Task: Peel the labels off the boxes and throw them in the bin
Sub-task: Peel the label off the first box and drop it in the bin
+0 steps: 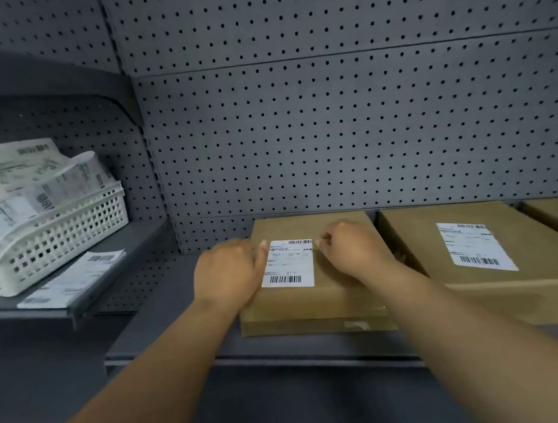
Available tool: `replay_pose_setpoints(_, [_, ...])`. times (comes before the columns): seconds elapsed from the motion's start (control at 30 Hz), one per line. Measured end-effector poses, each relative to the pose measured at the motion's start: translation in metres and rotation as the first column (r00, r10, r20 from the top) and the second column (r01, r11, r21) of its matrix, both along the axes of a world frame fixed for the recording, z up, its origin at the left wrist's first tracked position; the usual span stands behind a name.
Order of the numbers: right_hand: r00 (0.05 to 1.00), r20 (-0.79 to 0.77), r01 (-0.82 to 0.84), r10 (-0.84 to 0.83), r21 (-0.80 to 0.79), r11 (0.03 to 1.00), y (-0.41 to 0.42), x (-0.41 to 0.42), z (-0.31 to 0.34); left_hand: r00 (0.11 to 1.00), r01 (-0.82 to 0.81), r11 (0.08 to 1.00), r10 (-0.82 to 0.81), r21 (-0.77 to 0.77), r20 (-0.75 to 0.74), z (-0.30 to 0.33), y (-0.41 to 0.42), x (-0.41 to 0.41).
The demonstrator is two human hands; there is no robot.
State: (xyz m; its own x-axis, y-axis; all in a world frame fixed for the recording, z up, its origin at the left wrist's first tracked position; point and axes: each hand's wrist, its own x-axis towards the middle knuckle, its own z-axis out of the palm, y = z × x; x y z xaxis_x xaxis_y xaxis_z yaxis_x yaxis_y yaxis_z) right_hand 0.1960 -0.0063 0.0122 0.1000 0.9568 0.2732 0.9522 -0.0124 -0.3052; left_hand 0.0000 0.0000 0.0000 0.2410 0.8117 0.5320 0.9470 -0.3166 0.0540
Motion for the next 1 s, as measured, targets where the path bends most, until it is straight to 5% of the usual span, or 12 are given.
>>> replay_pose_setpoints(0.4, [0.998,-0.019,0.064,-0.067,-0.112,0.992,0.053,-0.006,-0.012,0.978,0.136,0.975,-0.104,-0.177,0.179,-0.019,0.025,-0.006])
replay_pose_setpoints(0.73, [0.997,-0.022,0.076,-0.079,-0.105,0.992,0.061,-0.011,-0.014,0.987,0.125,0.984,-0.110,-0.126,0.116,-0.024,0.022,-0.004])
replay_pose_setpoints(1.0, [0.927,-0.367,0.033,-0.072,-0.112,0.993,0.061,0.000,-0.016,0.990,0.131,0.985,-0.123,-0.115,0.071,-0.023,0.025,-0.003])
